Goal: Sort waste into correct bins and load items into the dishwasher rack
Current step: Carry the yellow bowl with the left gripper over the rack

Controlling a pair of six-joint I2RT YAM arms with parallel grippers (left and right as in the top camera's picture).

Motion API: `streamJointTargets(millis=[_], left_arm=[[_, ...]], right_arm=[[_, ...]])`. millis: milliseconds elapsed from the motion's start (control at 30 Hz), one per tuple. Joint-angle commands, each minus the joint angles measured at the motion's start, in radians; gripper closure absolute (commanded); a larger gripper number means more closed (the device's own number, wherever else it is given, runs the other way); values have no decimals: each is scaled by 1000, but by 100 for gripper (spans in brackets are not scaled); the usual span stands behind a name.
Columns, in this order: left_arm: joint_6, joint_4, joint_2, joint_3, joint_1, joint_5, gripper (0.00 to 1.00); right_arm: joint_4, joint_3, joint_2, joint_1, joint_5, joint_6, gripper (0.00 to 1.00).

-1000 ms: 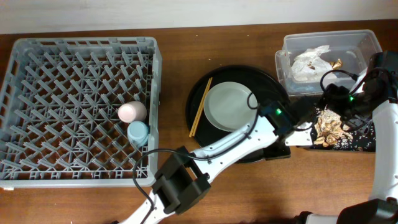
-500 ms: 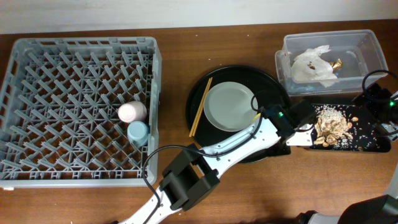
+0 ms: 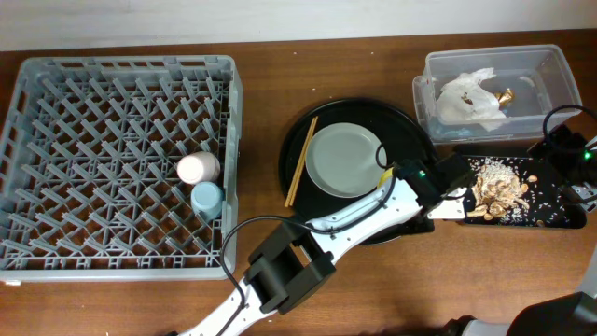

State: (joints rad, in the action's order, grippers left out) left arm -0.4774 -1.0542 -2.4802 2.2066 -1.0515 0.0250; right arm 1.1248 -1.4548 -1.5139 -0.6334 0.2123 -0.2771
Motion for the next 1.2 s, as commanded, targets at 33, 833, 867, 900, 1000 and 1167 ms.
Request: streamJointTargets(millis=[33,833,867,900,1000,1167], left_arm=[[21,-112,-9,118,3,-6,100],[201,-631,-58,835,1213,1238,100],[213,-634,-80,835,1256,1305,100],[229,-634,-95,835,1278,1341,100],[278,-634,-184,835,1335,1476,100],[361,-634,-331,835,1310,1550,100]], right_arm=[[0,4,2,-2,13,0,6],[3,4,2,-1,13,11,6],[2,4,2,-1,13,11,6],[1,4,2,-1,13,10,6],[1,4,2,-1,13,11,6],[2,4,2,-1,13,11,6]])
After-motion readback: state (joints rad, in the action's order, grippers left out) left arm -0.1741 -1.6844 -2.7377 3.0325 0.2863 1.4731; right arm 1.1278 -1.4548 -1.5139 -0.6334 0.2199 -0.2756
